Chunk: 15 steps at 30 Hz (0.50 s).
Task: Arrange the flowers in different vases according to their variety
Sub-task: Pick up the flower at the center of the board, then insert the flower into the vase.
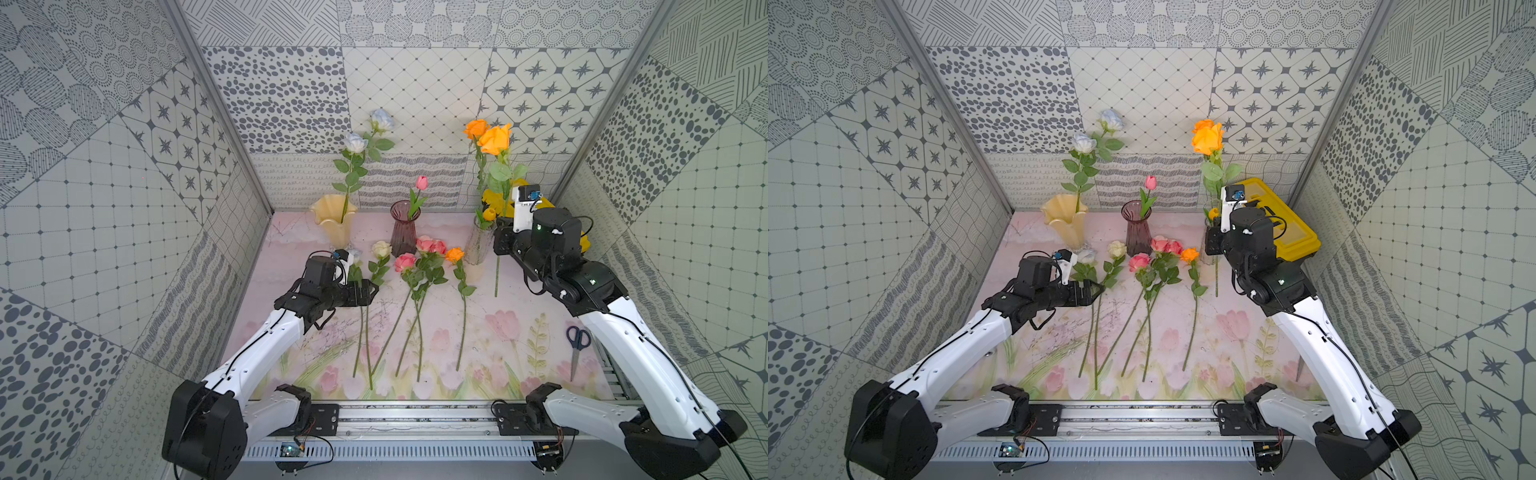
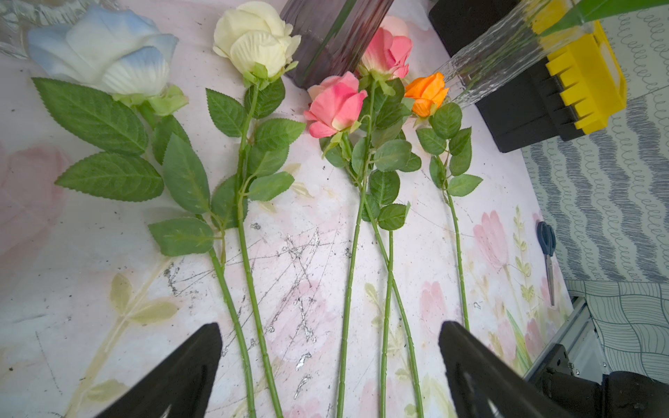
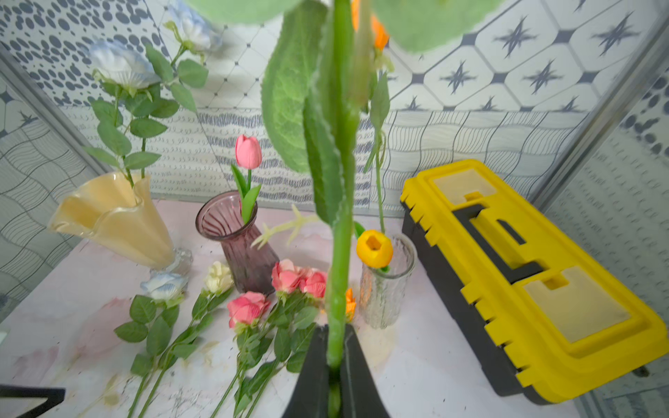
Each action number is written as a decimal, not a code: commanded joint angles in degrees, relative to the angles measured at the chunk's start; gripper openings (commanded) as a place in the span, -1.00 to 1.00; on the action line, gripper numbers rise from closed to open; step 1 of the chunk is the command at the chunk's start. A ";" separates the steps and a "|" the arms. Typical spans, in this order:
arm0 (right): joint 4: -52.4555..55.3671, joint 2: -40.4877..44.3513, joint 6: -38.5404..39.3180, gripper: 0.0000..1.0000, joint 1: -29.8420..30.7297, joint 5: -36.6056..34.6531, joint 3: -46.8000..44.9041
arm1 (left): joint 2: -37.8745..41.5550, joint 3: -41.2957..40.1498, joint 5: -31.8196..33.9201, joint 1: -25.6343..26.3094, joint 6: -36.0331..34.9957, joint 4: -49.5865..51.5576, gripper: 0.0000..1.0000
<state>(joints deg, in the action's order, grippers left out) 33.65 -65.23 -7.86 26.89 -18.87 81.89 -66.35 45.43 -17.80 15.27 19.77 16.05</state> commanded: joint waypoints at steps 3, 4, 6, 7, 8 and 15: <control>-12.96 -4.72 5.62 -1.00 -4.17 -6.00 5.03 | -0.01 0.80 -0.85 0.59 0.18 1.16 0.97; -15.09 -5.73 6.10 -1.00 -5.18 -6.62 5.57 | 0.04 0.79 -0.83 0.63 0.18 1.09 0.98; -19.58 -7.72 6.86 -1.00 -6.67 -8.23 5.83 | 0.00 0.79 -0.81 0.61 0.20 1.17 0.97; -21.69 -8.77 7.04 -1.00 -7.59 -8.85 6.07 | -0.01 0.76 -0.81 0.56 0.18 1.11 0.97; -23.54 -9.84 7.05 -1.00 -8.30 -9.40 6.16 | 0.06 0.76 -0.75 0.56 0.18 1.09 0.98; -34.35 -18.84 6.47 -1.00 -12.59 -11.01 8.85 | -0.10 0.65 -0.75 0.62 0.17 1.12 0.98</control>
<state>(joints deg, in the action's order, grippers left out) 8.40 -82.04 -1.89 15.31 -28.01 87.99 -66.35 45.43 -17.78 15.27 19.86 16.08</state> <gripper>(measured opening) 0.086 0.987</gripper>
